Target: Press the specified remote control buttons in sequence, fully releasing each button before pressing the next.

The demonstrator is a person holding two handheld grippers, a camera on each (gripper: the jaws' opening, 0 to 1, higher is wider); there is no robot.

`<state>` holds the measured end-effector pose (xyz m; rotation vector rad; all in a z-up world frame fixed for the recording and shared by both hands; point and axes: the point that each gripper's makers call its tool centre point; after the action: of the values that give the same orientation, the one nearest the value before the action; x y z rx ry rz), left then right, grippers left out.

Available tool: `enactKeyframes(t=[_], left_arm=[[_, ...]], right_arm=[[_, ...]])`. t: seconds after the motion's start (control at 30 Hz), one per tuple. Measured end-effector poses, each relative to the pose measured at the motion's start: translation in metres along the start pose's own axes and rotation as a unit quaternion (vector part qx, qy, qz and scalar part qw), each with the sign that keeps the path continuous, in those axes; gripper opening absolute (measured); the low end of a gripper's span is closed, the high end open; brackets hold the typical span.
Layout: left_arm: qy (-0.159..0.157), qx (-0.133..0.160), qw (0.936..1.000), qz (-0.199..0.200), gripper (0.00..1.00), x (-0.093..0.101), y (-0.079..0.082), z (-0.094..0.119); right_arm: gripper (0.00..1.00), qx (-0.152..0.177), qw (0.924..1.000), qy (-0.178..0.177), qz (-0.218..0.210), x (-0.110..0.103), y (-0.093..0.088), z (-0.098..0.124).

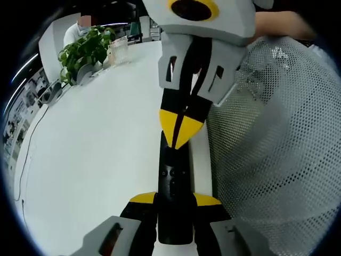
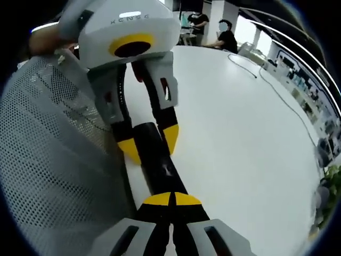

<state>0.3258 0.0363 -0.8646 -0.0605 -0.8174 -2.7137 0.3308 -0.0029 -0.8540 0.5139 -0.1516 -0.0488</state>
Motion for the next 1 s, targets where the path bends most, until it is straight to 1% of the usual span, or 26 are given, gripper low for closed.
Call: enactKeyframes(t=[0.1, 0.27, 0.5, 0.87, 1.0], left_arm=[[0.0, -0.001, 1.0, -0.002, 0.25, 0.0001, 0.0001, 0.0], [0.001, 0.0, 1.0, -0.001, 0.25, -0.0004, 0.0004, -0.0001], [0.002, 0.003, 1.0, 0.002, 0.25, -0.0005, 0.0003, -0.0003], [0.002, 0.006, 1.0, 0.002, 0.25, -0.0007, 0.0003, -0.0004], [0.002, 0.005, 1.0, 0.001, 0.25, -0.0006, 0.0002, -0.0002]], right_arm=[[0.0, -0.001, 1.0, -0.002, 0.001, 0.0, 0.0003, 0.0001], [0.0, -0.01, 0.9997, -0.005, 0.022, -0.0002, 0.0003, -0.0002], [0.0, -0.016, 0.9991, -0.004, 0.039, -0.0004, -0.0001, -0.0001], [0.0, -0.02, 0.9989, -0.006, 0.042, 0.0004, -0.0008, -0.0013], [0.0, -0.014, 0.9994, -0.006, 0.03, 0.0009, -0.0007, -0.001]])
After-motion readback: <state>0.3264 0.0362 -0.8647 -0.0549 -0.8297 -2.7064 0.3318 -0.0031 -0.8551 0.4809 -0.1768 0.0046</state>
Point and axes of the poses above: the point that each gripper's makers call its tool centre point, and the gripper's own axes: z roughly backward along the fingers, x roughly to its right, y roughly out of its top, and after that the axes turned 12 degrees about z, right-handed
